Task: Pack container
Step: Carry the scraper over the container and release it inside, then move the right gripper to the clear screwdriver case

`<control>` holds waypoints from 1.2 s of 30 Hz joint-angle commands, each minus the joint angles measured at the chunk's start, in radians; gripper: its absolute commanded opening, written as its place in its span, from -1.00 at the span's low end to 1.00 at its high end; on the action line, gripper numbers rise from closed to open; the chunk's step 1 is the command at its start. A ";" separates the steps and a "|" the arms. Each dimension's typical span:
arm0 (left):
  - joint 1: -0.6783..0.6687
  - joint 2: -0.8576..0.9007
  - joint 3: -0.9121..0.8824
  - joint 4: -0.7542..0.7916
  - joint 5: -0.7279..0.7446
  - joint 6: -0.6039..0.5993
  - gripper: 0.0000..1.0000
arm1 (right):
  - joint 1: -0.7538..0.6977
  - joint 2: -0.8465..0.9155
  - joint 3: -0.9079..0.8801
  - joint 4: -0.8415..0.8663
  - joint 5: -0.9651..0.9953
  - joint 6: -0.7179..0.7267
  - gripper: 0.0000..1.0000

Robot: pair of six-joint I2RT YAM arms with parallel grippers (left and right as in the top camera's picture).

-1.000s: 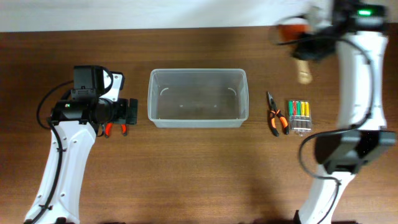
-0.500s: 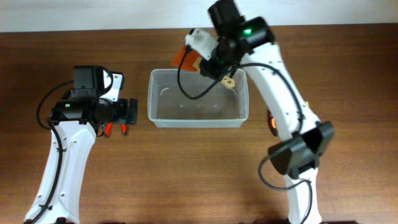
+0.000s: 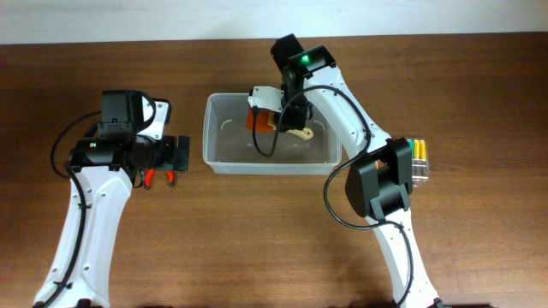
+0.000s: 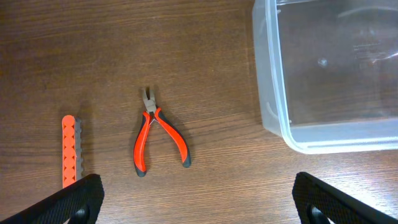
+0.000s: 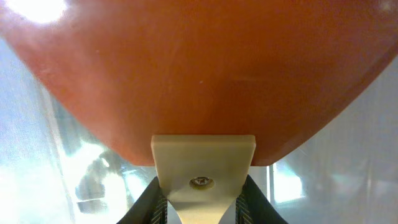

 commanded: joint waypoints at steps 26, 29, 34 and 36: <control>0.004 0.002 0.017 0.002 -0.003 0.017 0.98 | -0.555 -0.476 0.052 -0.183 -0.082 0.517 0.97; 0.004 0.002 0.016 0.002 -0.003 0.017 0.98 | -0.686 -0.466 0.031 -0.139 -0.137 0.695 0.97; 0.004 0.002 0.017 0.002 -0.003 0.017 0.98 | -0.825 -0.413 -0.077 -0.142 -0.132 0.920 1.00; 0.004 0.002 0.017 0.002 -0.003 0.017 0.98 | -0.840 -0.395 -0.150 -0.142 -0.125 0.922 0.96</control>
